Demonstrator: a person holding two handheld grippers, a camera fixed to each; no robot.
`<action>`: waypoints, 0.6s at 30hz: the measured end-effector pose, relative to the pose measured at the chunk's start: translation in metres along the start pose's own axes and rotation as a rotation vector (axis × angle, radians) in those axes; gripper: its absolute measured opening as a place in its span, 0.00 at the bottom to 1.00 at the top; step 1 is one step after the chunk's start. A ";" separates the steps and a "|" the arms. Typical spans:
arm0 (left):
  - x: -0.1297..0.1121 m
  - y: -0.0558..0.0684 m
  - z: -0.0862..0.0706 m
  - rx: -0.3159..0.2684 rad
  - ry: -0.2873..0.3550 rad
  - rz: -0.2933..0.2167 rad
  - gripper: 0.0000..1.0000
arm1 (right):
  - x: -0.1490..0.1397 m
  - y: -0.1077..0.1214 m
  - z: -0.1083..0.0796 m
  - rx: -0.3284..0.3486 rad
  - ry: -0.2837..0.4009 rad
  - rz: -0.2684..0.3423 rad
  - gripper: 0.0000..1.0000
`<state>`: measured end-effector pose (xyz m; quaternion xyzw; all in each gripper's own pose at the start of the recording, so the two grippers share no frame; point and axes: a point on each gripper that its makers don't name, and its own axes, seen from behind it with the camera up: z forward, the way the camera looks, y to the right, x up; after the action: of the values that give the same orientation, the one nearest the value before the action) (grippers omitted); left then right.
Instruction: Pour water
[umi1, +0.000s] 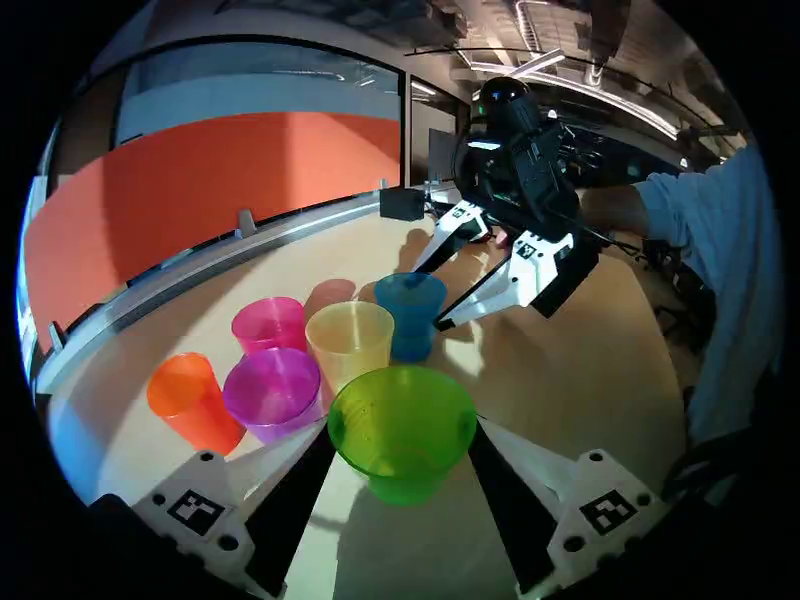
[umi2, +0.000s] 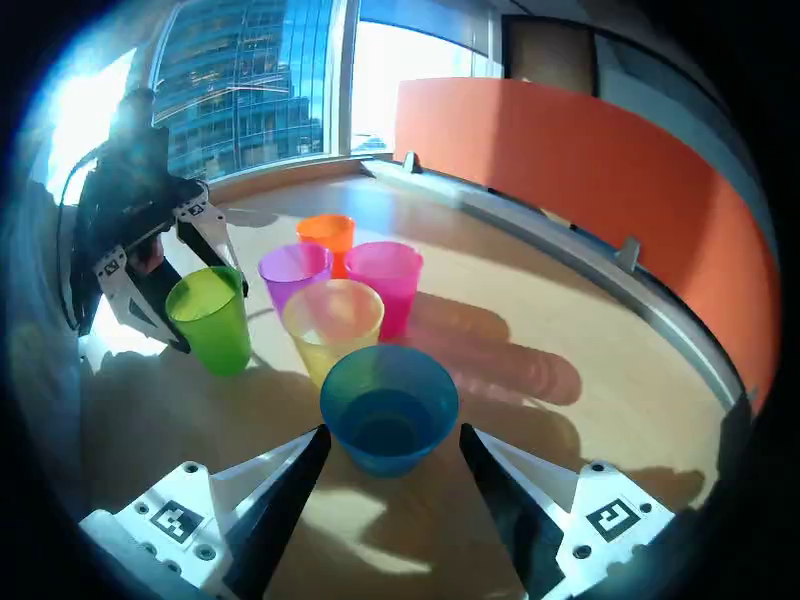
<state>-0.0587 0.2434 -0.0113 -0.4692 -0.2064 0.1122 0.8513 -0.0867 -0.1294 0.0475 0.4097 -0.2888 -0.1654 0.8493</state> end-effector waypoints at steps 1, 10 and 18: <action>0.000 -0.001 -0.001 0.002 0.001 -0.001 0.88 | 0.001 0.000 0.001 0.001 0.000 -0.001 1.00; 0.002 -0.007 -0.013 0.023 0.007 0.000 0.88 | 0.008 -0.003 0.010 0.011 0.003 -0.006 1.00; 0.003 -0.009 -0.019 0.031 0.013 0.002 0.88 | 0.009 -0.003 0.016 0.012 0.001 -0.007 0.97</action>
<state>-0.0475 0.2249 -0.0122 -0.4569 -0.1987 0.1133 0.8596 -0.0898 -0.1454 0.0556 0.4158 -0.2879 -0.1665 0.8465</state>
